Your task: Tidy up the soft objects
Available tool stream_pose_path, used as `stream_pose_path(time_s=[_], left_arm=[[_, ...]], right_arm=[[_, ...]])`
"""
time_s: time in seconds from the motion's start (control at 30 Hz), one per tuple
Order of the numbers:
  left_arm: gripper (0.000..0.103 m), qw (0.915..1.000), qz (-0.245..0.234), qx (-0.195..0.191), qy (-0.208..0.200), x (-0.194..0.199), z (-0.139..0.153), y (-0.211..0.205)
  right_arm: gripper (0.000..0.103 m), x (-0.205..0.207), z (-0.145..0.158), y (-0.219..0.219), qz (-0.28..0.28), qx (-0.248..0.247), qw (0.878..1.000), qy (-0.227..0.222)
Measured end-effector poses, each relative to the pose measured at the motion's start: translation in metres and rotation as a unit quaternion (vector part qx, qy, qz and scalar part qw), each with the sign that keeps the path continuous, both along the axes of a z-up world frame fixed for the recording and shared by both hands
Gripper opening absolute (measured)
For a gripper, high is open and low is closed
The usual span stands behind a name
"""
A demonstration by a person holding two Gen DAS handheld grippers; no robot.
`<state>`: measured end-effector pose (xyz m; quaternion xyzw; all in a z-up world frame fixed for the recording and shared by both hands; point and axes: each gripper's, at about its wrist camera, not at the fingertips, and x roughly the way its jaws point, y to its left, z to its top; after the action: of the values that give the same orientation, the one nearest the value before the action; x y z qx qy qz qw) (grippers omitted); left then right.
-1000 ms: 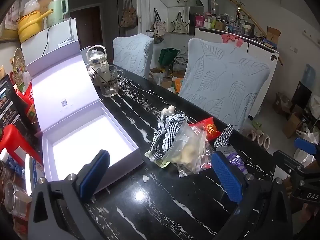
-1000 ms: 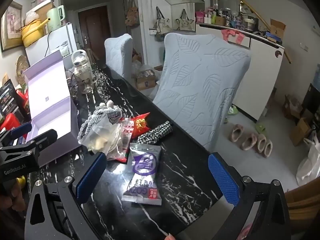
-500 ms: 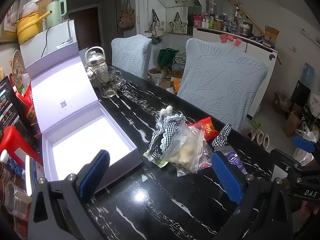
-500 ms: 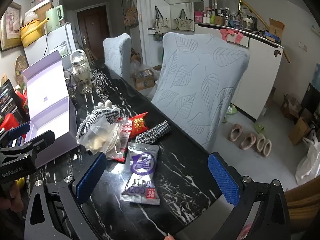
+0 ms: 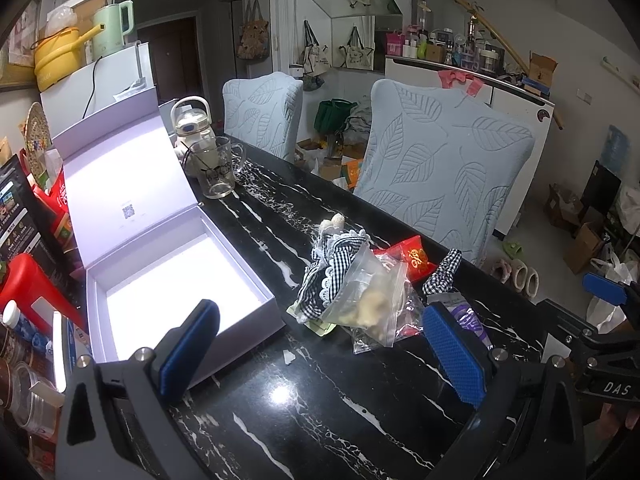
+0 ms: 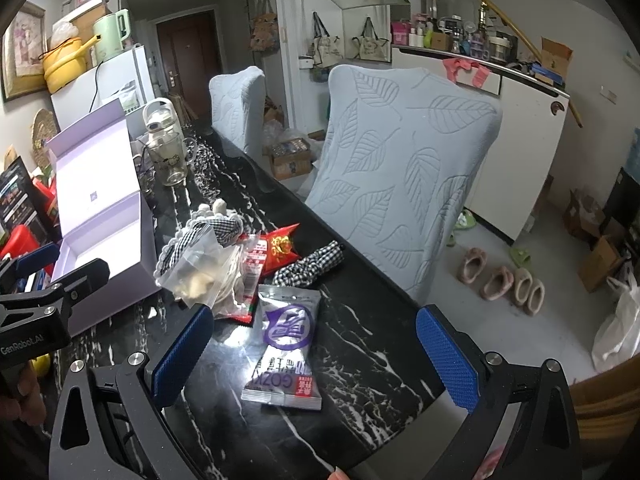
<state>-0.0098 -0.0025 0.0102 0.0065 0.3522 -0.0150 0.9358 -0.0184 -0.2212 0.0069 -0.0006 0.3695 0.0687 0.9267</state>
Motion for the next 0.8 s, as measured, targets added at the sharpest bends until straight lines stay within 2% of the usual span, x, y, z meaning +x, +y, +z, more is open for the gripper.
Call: stream_pose_path(time_s=[0.8], left_arm=[[0.103,1.0000,0.000,-0.001,-0.003,-0.0032,0.0048,-0.0002]], right_arm=[[0.103,-0.0008,0.0003,0.0011,0.004,0.003,1.000,-0.002]])
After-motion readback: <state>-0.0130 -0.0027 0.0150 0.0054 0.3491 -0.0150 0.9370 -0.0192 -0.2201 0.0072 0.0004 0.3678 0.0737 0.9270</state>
